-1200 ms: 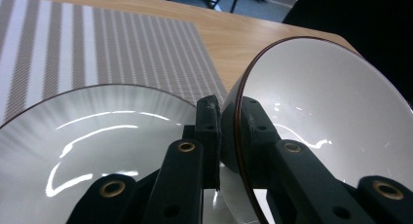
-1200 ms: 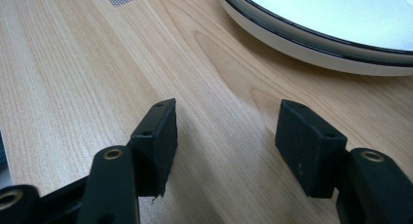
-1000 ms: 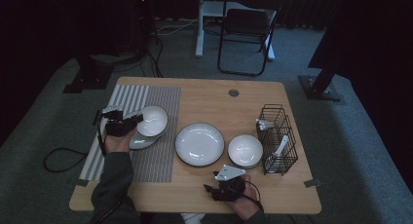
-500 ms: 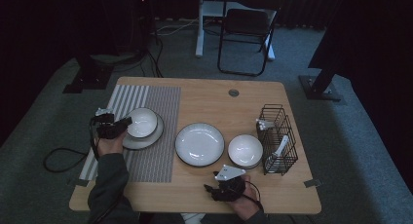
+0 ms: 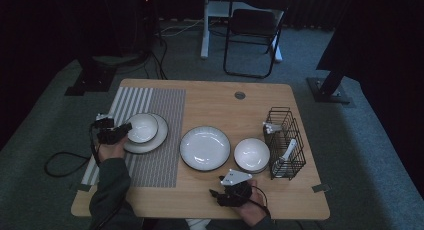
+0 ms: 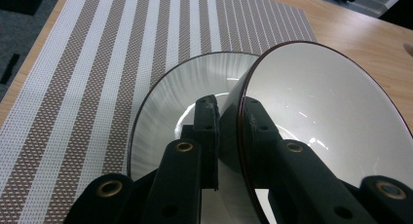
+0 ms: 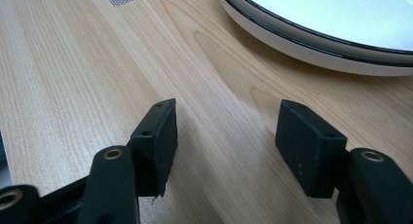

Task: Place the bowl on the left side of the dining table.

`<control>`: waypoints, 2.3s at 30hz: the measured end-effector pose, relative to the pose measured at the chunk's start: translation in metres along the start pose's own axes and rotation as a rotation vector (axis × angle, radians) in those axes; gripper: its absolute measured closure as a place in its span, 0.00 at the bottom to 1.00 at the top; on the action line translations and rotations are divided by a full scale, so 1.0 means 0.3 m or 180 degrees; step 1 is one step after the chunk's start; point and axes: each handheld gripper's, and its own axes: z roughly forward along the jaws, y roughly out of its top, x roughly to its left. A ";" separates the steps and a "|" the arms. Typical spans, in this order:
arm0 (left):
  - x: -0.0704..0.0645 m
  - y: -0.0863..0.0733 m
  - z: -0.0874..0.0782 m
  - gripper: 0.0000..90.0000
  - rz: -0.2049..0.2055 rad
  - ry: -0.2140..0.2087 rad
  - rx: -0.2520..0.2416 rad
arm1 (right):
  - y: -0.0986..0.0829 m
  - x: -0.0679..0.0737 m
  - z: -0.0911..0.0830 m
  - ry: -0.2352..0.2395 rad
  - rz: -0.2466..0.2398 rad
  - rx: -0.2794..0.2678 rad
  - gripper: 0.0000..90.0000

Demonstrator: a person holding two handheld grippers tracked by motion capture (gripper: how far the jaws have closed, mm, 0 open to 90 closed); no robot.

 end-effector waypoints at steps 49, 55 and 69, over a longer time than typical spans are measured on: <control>-0.063 0.021 -0.067 0.67 0.0563 0.0084 -0.0433 | 0.000 0.001 0.000 -0.0003 0.0002 0.0002 0.45; -0.074 0.017 -0.072 0.64 0.0644 0.0078 -0.0451 | 0.000 0.001 0.000 -0.0004 0.0004 0.0003 0.44; -0.120 0.015 -0.100 0.62 0.0895 -0.0034 -0.0443 | 0.002 0.006 0.001 -0.0082 -0.0019 0.0003 0.41</control>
